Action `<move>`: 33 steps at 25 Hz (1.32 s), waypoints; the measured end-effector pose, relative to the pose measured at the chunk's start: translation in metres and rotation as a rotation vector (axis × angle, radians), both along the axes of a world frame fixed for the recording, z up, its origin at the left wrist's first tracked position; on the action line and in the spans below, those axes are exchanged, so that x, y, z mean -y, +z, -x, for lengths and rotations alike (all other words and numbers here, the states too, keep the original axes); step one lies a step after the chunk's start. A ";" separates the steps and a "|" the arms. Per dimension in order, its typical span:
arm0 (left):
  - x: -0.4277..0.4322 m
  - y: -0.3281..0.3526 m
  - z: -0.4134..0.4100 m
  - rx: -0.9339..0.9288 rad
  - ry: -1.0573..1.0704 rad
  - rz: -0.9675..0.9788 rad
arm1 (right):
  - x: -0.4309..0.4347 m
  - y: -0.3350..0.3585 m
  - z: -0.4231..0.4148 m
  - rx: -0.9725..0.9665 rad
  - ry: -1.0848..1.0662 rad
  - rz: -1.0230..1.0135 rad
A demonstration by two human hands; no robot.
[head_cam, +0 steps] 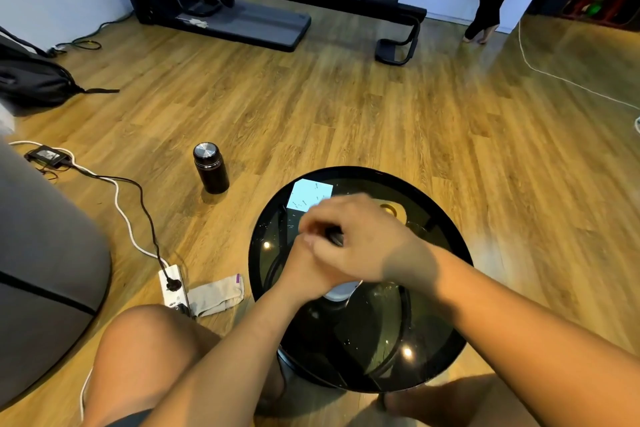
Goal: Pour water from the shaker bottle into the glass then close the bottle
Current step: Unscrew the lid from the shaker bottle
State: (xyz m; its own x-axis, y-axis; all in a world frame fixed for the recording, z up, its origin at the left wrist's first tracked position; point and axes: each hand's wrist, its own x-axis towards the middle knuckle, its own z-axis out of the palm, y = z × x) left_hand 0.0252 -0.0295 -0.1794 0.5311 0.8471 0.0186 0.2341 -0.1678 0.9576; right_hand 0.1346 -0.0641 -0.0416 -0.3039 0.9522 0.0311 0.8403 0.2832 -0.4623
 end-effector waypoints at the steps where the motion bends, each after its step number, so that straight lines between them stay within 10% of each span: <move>1: -0.001 0.000 0.000 -0.013 0.013 -0.006 | -0.004 0.000 -0.002 0.012 -0.100 -0.059; 5: -0.002 -0.001 0.002 -0.050 0.040 0.013 | -0.015 -0.004 -0.012 0.423 -0.302 0.073; 11: 0.001 0.006 0.001 -0.043 -0.004 0.016 | 0.000 -0.011 0.001 0.020 0.027 -0.112; 16: -0.002 0.005 0.002 -0.065 0.023 0.023 | -0.015 -0.008 -0.016 0.376 -0.371 -0.007; 23: -0.001 0.004 -0.001 -0.041 0.018 -0.019 | -0.007 -0.009 -0.010 -0.083 -0.066 -0.222; 27: -0.003 0.002 0.002 -0.040 0.041 0.013 | -0.021 -0.012 -0.023 0.382 -0.444 0.161; 33: -0.001 0.003 -0.002 -0.061 0.008 0.012 | -0.012 -0.001 -0.015 0.103 -0.013 0.060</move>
